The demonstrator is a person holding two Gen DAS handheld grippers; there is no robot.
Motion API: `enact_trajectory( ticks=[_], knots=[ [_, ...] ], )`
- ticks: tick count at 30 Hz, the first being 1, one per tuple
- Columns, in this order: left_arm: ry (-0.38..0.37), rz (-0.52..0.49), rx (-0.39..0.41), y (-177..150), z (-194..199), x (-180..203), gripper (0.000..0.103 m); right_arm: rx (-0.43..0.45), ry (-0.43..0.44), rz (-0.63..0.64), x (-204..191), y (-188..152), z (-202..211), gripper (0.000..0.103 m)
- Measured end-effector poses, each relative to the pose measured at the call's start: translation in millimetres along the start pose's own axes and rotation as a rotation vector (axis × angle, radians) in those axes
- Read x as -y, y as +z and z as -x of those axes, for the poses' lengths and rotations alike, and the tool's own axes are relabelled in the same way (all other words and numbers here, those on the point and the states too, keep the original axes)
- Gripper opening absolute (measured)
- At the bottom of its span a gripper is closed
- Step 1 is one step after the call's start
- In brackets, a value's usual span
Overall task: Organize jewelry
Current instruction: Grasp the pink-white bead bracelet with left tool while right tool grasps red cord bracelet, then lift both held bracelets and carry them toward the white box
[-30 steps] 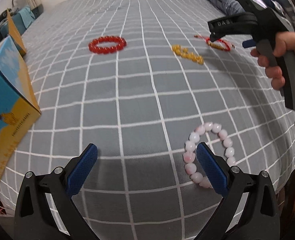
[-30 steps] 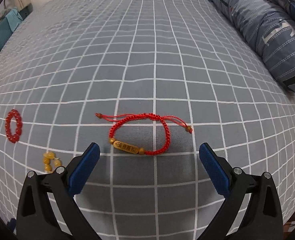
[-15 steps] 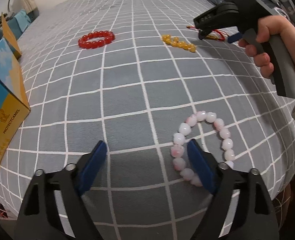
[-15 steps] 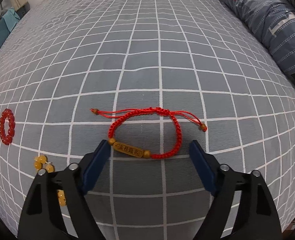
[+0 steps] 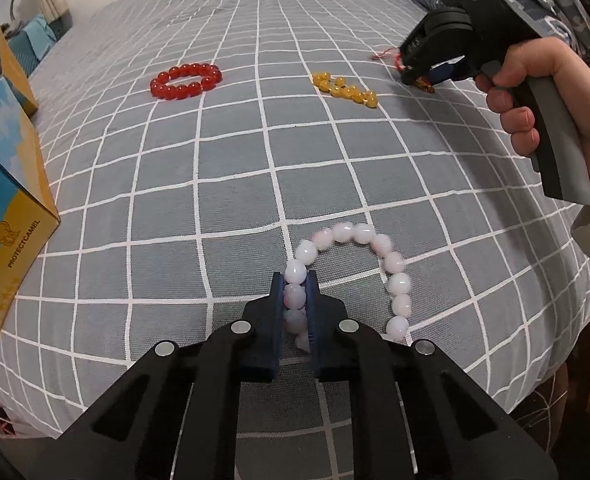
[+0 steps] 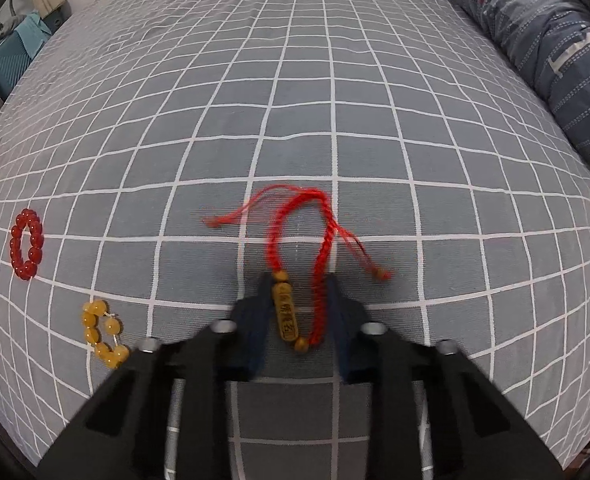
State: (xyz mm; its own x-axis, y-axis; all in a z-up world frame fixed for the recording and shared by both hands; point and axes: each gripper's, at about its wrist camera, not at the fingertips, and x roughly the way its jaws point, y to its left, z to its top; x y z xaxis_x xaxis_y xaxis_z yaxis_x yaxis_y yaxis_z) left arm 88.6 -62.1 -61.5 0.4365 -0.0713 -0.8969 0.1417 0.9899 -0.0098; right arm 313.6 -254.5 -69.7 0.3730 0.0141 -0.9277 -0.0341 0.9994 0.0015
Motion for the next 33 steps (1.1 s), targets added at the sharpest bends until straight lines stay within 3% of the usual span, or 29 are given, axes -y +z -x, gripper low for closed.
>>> enact_trajectory(
  ticks=[18, 33],
  knots=[
    [-0.038, 0.035, 0.061, 16.6, 28.1, 4.8, 0.010, 0.035, 0.008, -0.038, 2.1, -8.7, 21.1, 0.014],
    [-0.028, 0.081, 0.140, 40.7, 63.6, -6.7, 0.010, 0.121, 0.051, -0.025, -7.6, -20.9, 68.0, 0.014]
  ],
)
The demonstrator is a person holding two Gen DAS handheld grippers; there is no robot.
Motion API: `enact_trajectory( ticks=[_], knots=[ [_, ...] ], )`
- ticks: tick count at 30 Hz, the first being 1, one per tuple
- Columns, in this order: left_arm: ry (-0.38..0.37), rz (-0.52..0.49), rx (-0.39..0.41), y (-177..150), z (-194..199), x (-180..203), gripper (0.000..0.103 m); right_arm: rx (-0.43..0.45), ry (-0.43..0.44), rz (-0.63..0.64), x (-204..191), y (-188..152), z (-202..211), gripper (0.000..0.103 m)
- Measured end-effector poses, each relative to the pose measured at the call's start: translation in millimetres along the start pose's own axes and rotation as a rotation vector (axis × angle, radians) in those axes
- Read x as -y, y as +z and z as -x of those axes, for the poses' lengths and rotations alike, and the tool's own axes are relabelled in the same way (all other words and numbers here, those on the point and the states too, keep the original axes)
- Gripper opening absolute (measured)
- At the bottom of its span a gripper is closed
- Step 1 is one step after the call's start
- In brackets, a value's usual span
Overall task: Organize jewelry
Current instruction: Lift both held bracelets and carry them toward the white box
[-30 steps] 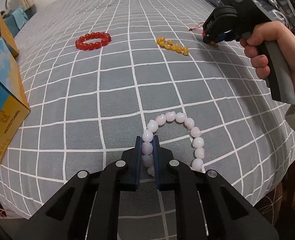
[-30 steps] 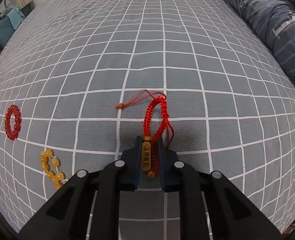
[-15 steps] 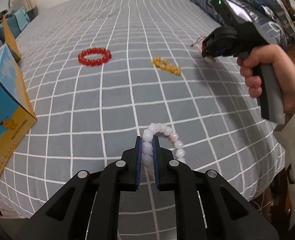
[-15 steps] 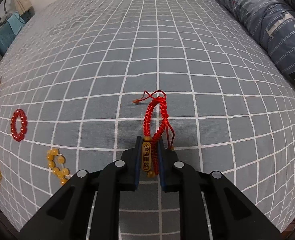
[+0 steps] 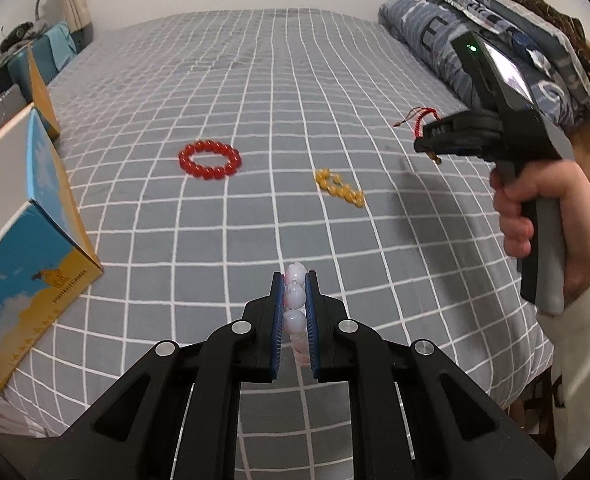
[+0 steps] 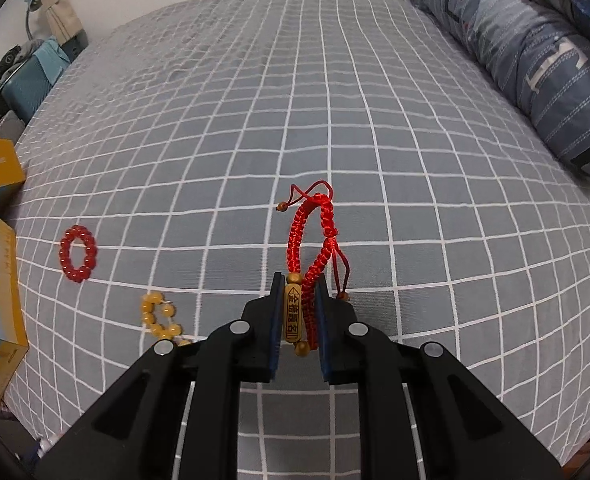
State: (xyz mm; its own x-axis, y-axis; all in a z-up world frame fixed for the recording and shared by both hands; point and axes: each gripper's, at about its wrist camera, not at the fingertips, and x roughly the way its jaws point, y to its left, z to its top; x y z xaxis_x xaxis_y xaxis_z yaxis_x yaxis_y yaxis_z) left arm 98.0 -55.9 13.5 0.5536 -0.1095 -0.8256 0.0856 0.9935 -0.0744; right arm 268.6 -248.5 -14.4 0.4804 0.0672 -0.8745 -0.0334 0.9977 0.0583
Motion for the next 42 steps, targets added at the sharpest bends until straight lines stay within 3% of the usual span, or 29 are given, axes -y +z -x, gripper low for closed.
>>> enact_trajectory(
  ticks=[12, 21, 31, 42],
  knots=[
    [0.067, 0.081, 0.102, 47.3, 43.4, -50.1, 0.010, 0.078, 0.027, 0.052, -37.1, -0.4, 39.1, 0.014],
    [0.133, 0.191, 0.181, 67.4, 91.8, -115.6, 0.010, 0.138, 0.074, 0.127, -101.0, 6.8, 68.5, 0.014],
    [0.257, 0.321, 0.217, 60.2, 136.0, -209.3, 0.010, 0.201, 0.170, 0.274, -221.2, 8.7, 108.6, 0.014],
    [0.385, 0.437, 0.164, 18.4, 150.7, -302.5, 0.010, 0.234, 0.292, 0.501, -370.7, -27.8, 139.3, 0.014]
  ],
)
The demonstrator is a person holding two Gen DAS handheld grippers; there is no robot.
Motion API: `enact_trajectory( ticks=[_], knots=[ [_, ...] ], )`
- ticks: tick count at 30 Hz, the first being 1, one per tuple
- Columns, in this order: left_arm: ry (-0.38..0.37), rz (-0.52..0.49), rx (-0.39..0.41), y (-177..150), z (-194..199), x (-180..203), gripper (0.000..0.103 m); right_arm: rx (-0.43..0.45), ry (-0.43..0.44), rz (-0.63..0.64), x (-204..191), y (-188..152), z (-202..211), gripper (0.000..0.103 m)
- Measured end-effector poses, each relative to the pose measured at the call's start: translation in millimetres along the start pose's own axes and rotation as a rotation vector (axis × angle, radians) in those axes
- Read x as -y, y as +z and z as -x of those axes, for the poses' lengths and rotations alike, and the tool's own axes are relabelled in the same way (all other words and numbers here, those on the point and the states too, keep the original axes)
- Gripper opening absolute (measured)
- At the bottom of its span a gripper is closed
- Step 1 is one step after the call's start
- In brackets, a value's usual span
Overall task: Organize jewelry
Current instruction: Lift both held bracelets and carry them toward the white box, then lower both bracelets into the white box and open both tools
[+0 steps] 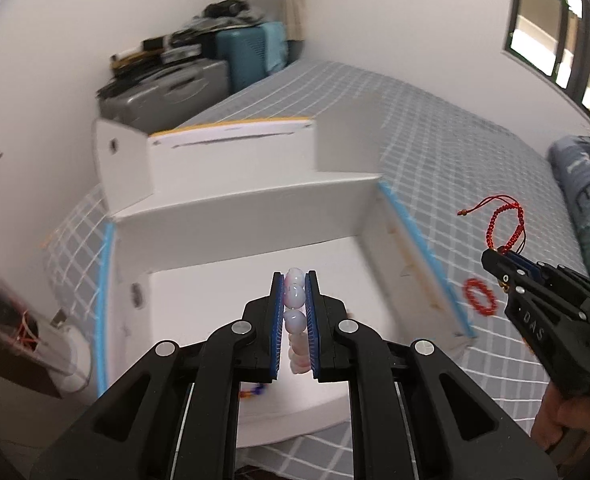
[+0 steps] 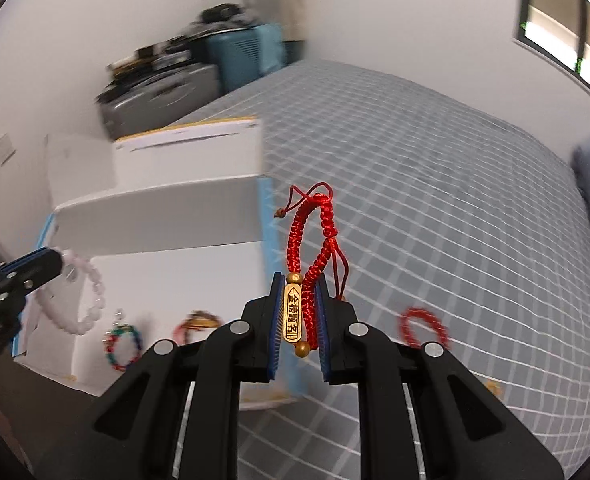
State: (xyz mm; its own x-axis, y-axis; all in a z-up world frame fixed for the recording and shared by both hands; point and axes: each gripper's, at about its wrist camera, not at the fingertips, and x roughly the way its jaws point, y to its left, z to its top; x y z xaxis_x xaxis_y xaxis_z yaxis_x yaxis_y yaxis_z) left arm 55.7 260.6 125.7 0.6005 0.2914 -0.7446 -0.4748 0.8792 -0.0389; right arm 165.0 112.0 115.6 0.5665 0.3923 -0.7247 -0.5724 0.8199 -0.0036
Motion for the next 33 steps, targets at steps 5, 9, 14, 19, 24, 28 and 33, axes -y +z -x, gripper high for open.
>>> enact_trajectory(
  ticks=[5, 9, 14, 19, 24, 28, 33],
  knots=[
    [0.052, 0.034, -0.059, -9.2, -19.9, -32.0, 0.010, -0.040, 0.050, 0.070, -52.5, -3.0, -21.5, 0.014],
    [0.073, 0.058, -0.118, -17.5, -36.4, -49.4, 0.010, -0.107, 0.068, 0.106, -78.2, -11.6, -44.3, 0.014],
    [0.062, 0.086, -0.188, -28.0, -57.3, -63.1, 0.010, -0.200, 0.061, 0.123, -93.7, -23.4, -70.8, 0.014],
    [0.062, 0.098, -0.223, -34.7, -68.7, -66.3, 0.010, -0.260, 0.049, 0.123, -98.7, -30.3, -86.0, 0.014],
    [0.070, 0.096, -0.235, -38.0, -73.4, -69.3, 0.010, -0.287, 0.043, 0.116, -97.8, -34.2, -91.3, 0.014],
    [0.076, 0.100, -0.245, -38.3, -77.6, -73.8, 0.011, -0.290, 0.047, 0.107, -97.4, -34.5, -92.1, 0.016],
    [0.079, 0.100, -0.233, -38.8, -75.7, -75.9, 0.014, -0.269, 0.060, 0.101, -96.4, -31.6, -88.0, 0.028]
  ],
)
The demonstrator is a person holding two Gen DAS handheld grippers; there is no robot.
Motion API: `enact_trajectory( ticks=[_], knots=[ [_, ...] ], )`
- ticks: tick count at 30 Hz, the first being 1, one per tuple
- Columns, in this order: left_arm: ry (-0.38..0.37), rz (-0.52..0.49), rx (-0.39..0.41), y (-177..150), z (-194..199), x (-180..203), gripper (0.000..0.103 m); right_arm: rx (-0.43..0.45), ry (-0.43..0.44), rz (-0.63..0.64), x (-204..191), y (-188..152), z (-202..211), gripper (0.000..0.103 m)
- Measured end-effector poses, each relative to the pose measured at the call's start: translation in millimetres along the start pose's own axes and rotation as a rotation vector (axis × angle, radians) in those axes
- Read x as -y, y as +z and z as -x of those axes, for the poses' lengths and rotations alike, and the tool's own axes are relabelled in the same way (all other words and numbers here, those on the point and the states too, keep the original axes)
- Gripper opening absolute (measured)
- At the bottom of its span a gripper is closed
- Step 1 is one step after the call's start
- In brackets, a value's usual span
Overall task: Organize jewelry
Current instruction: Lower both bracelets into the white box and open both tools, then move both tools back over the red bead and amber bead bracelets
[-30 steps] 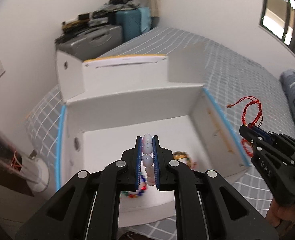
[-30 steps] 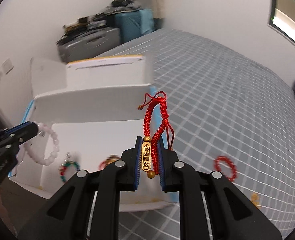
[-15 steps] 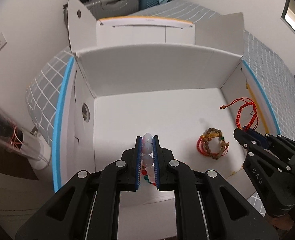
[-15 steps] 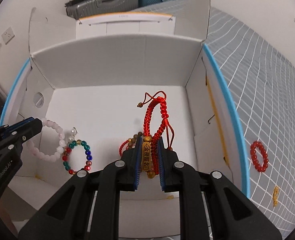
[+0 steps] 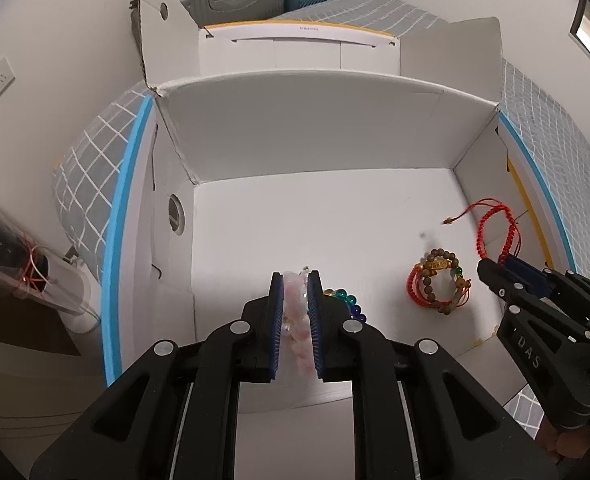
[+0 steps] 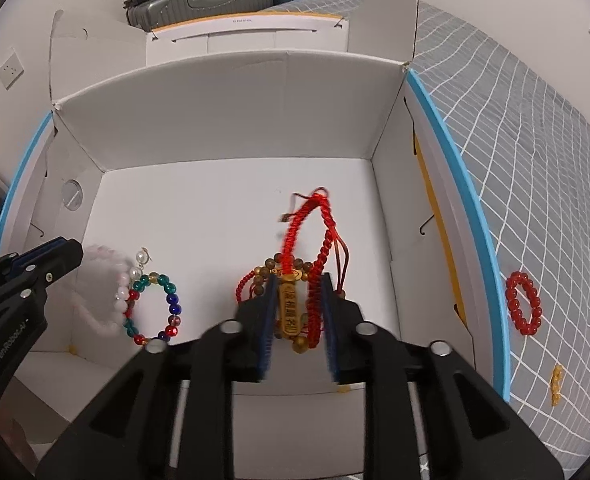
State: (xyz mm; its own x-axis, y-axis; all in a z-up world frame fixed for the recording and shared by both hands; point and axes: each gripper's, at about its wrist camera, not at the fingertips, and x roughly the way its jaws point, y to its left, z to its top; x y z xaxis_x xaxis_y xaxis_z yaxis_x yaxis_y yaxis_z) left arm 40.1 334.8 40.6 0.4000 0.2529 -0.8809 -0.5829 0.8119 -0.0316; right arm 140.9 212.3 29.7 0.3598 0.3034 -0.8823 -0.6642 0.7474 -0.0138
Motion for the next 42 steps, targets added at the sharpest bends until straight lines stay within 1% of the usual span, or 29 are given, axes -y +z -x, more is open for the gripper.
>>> enact_trajectory(
  ticks=[1, 3, 4, 5, 7, 9, 10, 11, 12, 14, 17, 19, 22, 24, 29, 32, 36, 42],
  knots=[
    [-0.001, 0.001, 0.000, 0.5, 0.3, -0.2, 0.014, 0.005, 0.003, -0.002, 1.0, -0.4, 1.8, 0.033],
    [-0.005, 0.002, 0.003, 0.3, 3.0, -0.3, 0.018, 0.010, 0.004, -0.004, 1.8, 0.2, 4.3, 0.042],
    [-0.004, 0.004, 0.008, 0.1, 4.8, -0.8, 0.028, 0.019, 0.006, -0.005, 2.3, 0.1, 7.3, 0.047],
    [0.000, 0.007, 0.017, 0.0, 7.2, -1.6, 0.043, 0.029, 0.004, -0.003, 2.7, 0.5, 10.2, 0.052],
    [0.012, 0.012, 0.034, -0.1, 11.6, -3.1, 0.057, 0.046, -0.005, 0.001, 2.8, 1.1, 16.1, 0.061],
    [0.018, 0.020, 0.045, -0.1, 15.5, -5.3, 0.063, 0.060, -0.007, 0.007, 2.9, 1.8, 21.6, 0.066],
    [0.017, 0.022, 0.048, 0.0, 17.0, -5.9, 0.068, 0.070, -0.012, 0.010, 3.3, 2.0, 25.0, 0.071],
    [0.017, 0.024, 0.052, -0.1, 18.3, -6.6, 0.071, 0.082, -0.018, 0.010, 3.9, 2.2, 28.7, 0.078],
    [0.018, 0.027, 0.059, -0.1, 20.2, -7.6, 0.073, 0.093, -0.021, 0.010, 4.4, 2.6, 31.5, 0.082],
    [0.024, 0.036, 0.074, 0.2, 22.8, -9.9, 0.083, 0.121, -0.038, 0.006, 5.6, 2.3, 38.7, 0.089],
    [0.025, 0.044, 0.094, -0.6, 25.4, -12.3, 0.090, 0.156, -0.055, -0.002, 7.0, 1.1, 47.0, 0.095],
    [0.027, 0.043, 0.107, -1.4, 27.8, -13.2, 0.094, 0.170, -0.067, -0.003, 8.3, 0.3, 51.2, 0.095],
    [0.048, 0.055, 0.137, -2.1, 32.9, -11.7, 0.097, 0.191, -0.079, -0.009, 14.1, -2.8, 57.2, 0.095],
    [0.059, 0.060, 0.156, -1.3, 35.9, -9.6, 0.098, 0.205, -0.094, -0.025, 22.5, -5.5, 62.0, 0.095],
    [0.036, 0.036, 0.178, 0.7, 43.5, 8.9, 0.098, 0.231, -0.125, -0.065, 49.4, -12.3, 74.2, 0.096],
    [0.000, 0.009, 0.189, 2.5, 47.2, 30.5, 0.097, 0.245, -0.151, -0.090, 70.7, -18.3, 82.9, 0.096],
    [-0.056, -0.049, 0.196, 2.2, 50.9, 72.1, 0.097, 0.253, -0.178, -0.133, 106.5, -29.8, 94.4, 0.095],
    [-0.153, -0.134, 0.194, -8.6, 54.5, 139.8, 0.097, 0.265, -0.240, -0.223, 175.1, -60.5, 110.9, 0.096]
  ],
)
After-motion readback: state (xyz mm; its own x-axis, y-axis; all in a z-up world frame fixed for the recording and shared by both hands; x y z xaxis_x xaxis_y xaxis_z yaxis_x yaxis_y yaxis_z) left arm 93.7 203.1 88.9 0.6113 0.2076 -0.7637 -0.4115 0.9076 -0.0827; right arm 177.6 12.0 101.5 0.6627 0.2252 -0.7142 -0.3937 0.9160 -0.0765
